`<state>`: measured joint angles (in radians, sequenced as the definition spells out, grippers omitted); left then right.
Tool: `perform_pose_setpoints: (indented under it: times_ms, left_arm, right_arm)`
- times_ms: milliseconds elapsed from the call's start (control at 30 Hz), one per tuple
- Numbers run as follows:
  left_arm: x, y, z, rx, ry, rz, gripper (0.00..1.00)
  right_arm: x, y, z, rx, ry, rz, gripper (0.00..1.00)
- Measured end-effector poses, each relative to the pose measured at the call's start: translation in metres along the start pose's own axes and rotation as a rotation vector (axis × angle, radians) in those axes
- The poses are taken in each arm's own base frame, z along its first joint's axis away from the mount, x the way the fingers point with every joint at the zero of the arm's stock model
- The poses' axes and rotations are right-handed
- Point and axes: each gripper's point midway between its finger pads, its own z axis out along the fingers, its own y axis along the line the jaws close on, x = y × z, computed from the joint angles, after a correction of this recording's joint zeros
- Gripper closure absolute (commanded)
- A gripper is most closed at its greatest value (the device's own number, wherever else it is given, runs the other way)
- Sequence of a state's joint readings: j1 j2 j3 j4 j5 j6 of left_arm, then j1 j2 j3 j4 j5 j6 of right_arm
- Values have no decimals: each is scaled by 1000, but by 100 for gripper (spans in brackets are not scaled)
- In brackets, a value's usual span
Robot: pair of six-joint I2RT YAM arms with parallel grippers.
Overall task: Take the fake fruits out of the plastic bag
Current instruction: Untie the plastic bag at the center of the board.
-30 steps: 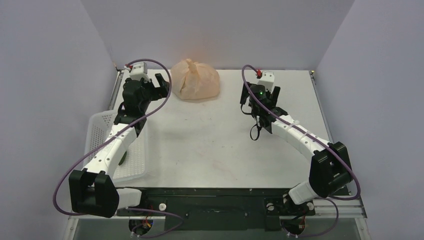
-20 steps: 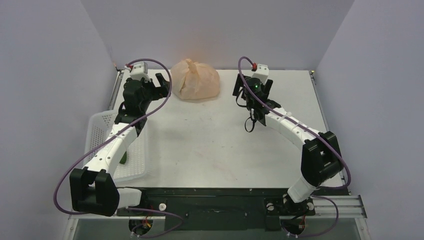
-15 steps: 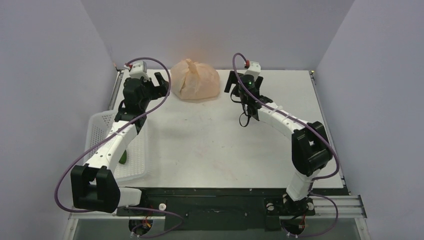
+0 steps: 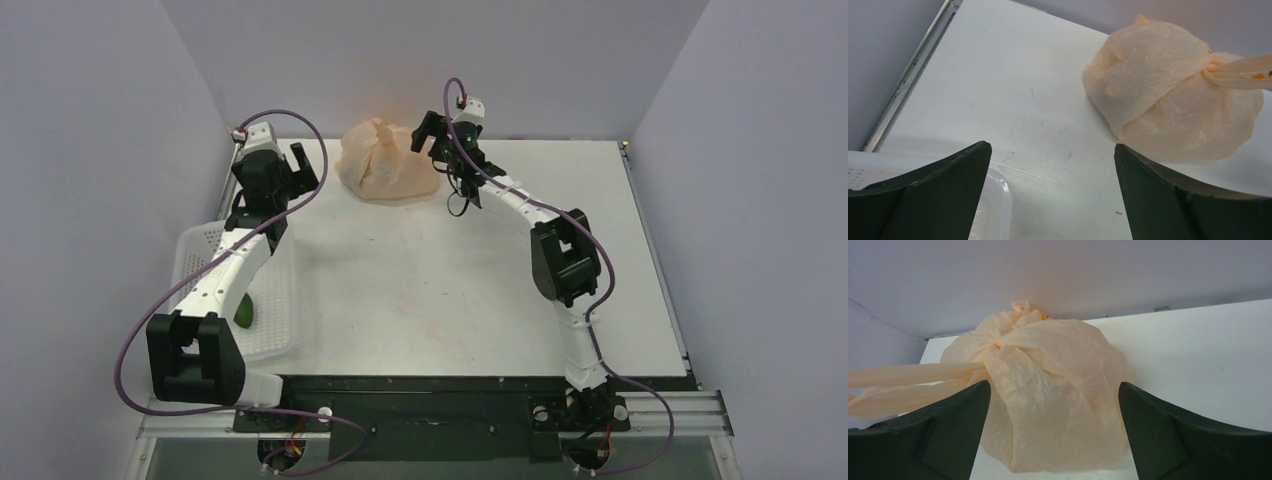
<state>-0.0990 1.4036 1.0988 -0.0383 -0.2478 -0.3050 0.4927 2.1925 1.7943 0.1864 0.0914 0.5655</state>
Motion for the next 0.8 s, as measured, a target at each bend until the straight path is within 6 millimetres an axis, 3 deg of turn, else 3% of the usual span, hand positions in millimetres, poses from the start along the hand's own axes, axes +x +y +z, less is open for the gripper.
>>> perform_pose_setpoints:
  times_ms: [200,400,700,800]
  left_arm:
    - [-1,19,6,-33,7,-18,7]
    - [13,4,11,50,60,-31,11]
    - [23,-24,10,153,108,-48,11]
    - [27,-37,6,182,117,-29,11]
  right_arm:
    - [15,4,38,-23,-1,18,6]
    - [41,2,60,-17,29,14,10]
    - [70,13,56,-17,83,-32,43]
    - [89,10,52,-18,119,-46,58]
